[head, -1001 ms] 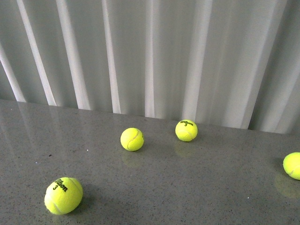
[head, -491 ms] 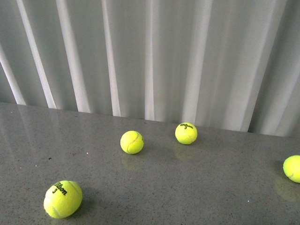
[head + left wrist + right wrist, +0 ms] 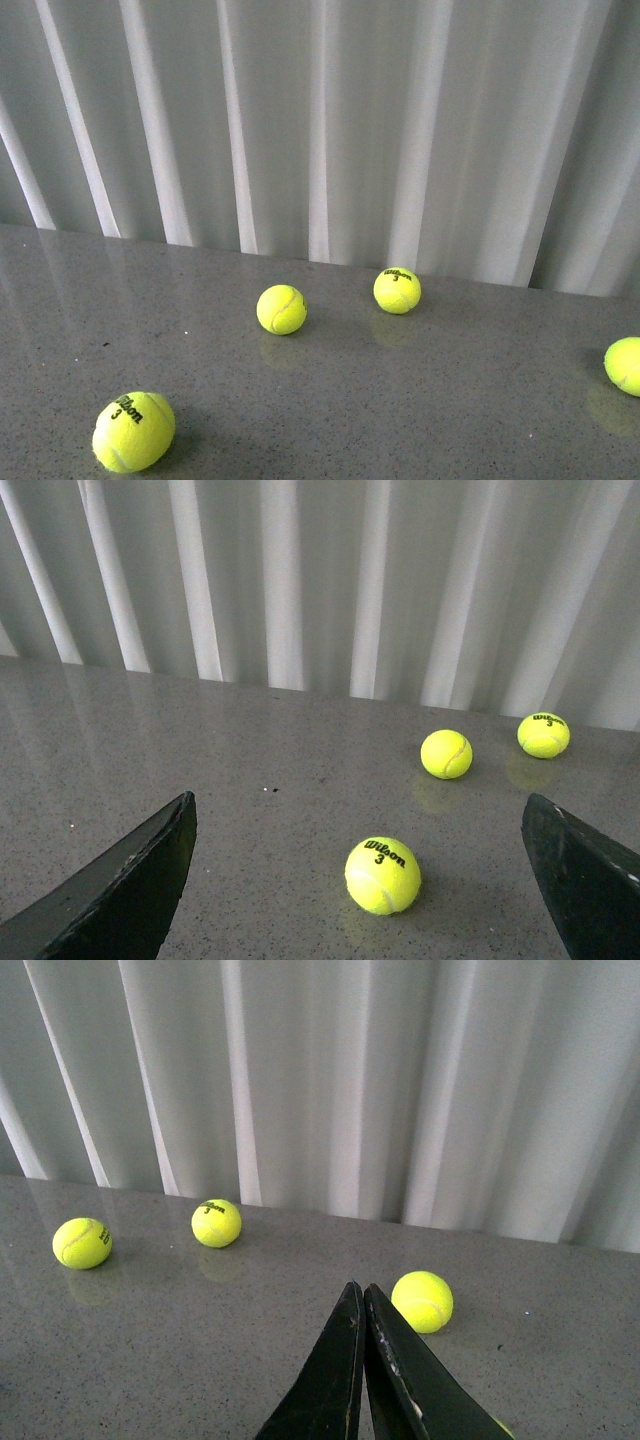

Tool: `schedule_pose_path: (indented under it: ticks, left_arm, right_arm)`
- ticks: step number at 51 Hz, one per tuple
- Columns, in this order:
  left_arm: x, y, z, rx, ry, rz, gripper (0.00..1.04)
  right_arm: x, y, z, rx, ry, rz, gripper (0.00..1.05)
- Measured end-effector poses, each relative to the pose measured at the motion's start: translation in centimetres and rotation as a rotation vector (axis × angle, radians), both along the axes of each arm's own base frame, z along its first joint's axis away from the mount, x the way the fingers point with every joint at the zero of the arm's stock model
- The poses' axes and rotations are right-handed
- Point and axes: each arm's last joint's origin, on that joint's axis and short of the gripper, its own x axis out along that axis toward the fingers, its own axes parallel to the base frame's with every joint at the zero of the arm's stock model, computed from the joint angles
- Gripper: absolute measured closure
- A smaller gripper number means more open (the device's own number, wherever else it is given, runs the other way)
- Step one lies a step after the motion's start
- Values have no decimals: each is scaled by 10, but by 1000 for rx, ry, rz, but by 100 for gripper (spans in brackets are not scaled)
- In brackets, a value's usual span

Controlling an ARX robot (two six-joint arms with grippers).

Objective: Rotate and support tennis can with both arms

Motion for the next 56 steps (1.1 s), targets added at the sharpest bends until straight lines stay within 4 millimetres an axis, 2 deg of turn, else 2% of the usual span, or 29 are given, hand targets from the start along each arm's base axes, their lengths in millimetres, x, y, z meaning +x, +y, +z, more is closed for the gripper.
schedule_pose_path:
  ticks: [11,18,31,50,56]
  left_arm:
    - [0,0,0,0,0,0,7]
    - [0,0,0,0,0,0,7]
    - [0,0,0,0,-1,0,7]
    - [0,0,0,0,-1,0,7]
    - [0,0,0,0,-1,0,7]
  right_arm:
    - [-4,0,0,0,0,0,101]
    - [-15,0,-3,0,4,1,101]
    - [-15,0,-3,0,6,0,100]
    - [-15,0,-3,0,6,0,42]
    - [-15,0,-3,0,5,1,19]
